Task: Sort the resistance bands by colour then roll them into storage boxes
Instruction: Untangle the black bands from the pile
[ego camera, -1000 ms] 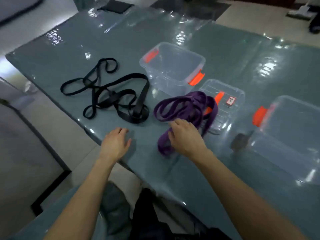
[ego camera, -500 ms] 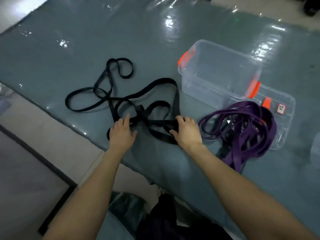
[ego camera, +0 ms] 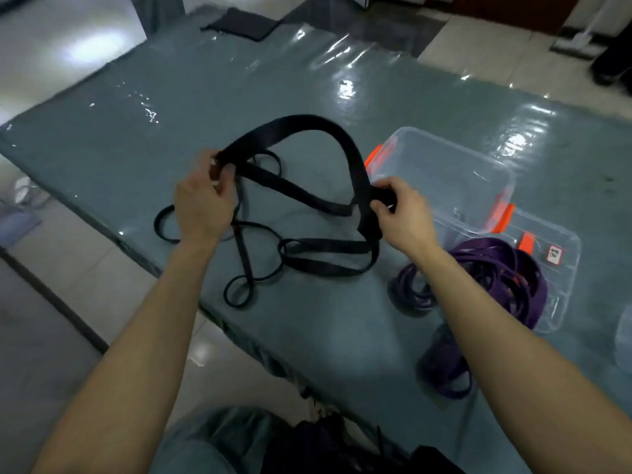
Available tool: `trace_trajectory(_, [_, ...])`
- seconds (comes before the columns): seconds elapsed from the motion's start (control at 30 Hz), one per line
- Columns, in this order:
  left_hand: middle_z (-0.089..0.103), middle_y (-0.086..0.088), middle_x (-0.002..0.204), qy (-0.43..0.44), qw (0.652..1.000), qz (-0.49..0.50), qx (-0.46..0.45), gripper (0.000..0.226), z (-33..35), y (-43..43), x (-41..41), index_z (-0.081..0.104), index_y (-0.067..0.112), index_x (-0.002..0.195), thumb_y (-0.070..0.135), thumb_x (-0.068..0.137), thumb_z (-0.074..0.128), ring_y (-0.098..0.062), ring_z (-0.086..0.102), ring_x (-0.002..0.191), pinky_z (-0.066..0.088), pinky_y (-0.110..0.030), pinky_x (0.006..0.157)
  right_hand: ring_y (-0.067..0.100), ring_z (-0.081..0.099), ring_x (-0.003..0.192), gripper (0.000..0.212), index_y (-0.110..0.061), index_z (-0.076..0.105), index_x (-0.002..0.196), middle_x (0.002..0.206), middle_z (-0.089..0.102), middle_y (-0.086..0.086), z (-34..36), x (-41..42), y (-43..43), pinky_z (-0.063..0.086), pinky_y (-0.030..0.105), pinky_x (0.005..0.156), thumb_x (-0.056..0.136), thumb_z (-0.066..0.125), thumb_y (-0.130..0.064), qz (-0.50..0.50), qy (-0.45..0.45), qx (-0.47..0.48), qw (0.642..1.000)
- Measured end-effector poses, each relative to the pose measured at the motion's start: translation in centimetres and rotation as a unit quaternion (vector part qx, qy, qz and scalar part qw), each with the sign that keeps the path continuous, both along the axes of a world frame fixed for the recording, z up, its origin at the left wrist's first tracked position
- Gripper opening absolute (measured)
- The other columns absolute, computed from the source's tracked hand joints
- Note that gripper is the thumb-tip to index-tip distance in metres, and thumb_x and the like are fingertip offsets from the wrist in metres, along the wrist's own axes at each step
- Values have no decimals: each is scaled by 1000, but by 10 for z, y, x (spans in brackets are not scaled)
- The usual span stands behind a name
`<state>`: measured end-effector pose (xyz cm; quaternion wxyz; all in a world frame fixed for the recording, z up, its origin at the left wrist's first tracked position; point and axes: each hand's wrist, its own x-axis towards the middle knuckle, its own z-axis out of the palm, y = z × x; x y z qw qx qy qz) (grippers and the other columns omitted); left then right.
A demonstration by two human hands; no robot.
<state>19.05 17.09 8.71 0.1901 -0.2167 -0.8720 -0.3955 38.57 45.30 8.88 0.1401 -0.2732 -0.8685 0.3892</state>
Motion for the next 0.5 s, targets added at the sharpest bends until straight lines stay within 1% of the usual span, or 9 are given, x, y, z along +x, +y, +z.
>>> trace_trajectory(0.07, [73, -4, 123, -29, 998, -55, -13, 39, 6, 3, -3, 55, 35, 147, 26, 109, 55, -18, 73, 101, 62, -43, 92, 15, 71, 103, 28, -24, 71, 123, 112, 75, -7, 18, -4, 5, 57, 36, 97, 96, 72, -14, -12, 37, -48, 998])
trace_trajectory(0.13, [65, -4, 142, -107, 987, -100, -60, 69, 1, 5, -5, 29, 43, 166, 17, 108, 55, -11, 66, 109, 56, -39, 102, 14, 71, 101, 31, -25, 71, 124, 111, 75, -7, 34, -2, 9, 58, 38, 97, 95, 75, -16, -12, 57, -77, 995])
trace_trajectory(0.2, [50, 3, 158, -203, 964, -137, -105, 93, -12, 8, -5, -4, 42, 171, 14, 107, 58, 3, 57, 108, 52, -37, 101, 13, 72, 91, 35, -30, 69, 125, 103, 76, -4, 46, 5, 11, 60, 32, 87, 93, 77, -19, -8, 66, -97, 993])
trace_trajectory(0.23, [44, 5, 162, -244, 952, -141, -116, 99, -19, 12, -2, -12, 41, 169, 14, 106, 59, 0, 58, 114, 51, -36, 100, 10, 70, 82, 36, -30, 68, 125, 94, 74, -2, 50, 10, 11, 59, 27, 79, 92, 78, -19, -6, 67, -113, 991])
trace_trajectory(0.27, [40, 1, 167, -273, 946, -132, -117, 99, -27, 16, 4, -10, 37, 170, 13, 106, 60, -10, 58, 128, 51, -36, 104, 9, 66, 73, 36, -29, 68, 124, 85, 71, -1, 50, 15, 10, 56, 24, 73, 92, 79, -17, -10, 65, -132, 989])
trace_trajectory(0.3, [41, -5, 166, -293, 942, -118, -114, 93, -37, 21, 13, 0, 30, 171, 12, 104, 62, -20, 55, 139, 50, -39, 110, 10, 64, 69, 35, -27, 69, 123, 79, 68, 3, 49, 19, 8, 55, 25, 70, 92, 80, -16, -15, 62, -155, 986])
trace_trajectory(0.37, [48, -9, 157, -312, 933, -108, -140, 76, -63, 27, 39, 24, 20, 163, 15, 100, 68, -28, 52, 143, 48, -39, 112, 15, 66, 70, 32, -25, 71, 120, 83, 73, 16, 38, 26, 3, 56, 33, 73, 92, 82, -15, -34, 49, -198, 978])
trace_trajectory(0.4, [49, -8, 156, -322, 924, -129, -163, 75, -77, 28, 56, 29, 20, 159, 20, 97, 72, -26, 52, 143, 47, -37, 112, 16, 66, 69, 30, -23, 71, 118, 86, 75, 19, 30, 30, -1, 56, 34, 72, 92, 82, -15, -44, 40, -213, 975])
trace_trajectory(0.5, [43, 1, 163, -349, 879, -255, -203, 105, -109, 39, 100, 27, 29, 164, 50, 81, 87, -20, 45, 147, 43, -42, 121, 8, 63, 60, 25, -18, 75, 113, 76, 72, 8, 5, 41, -9, 51, 24, 62, 91, 83, -12, -77, 8, -235, 969])
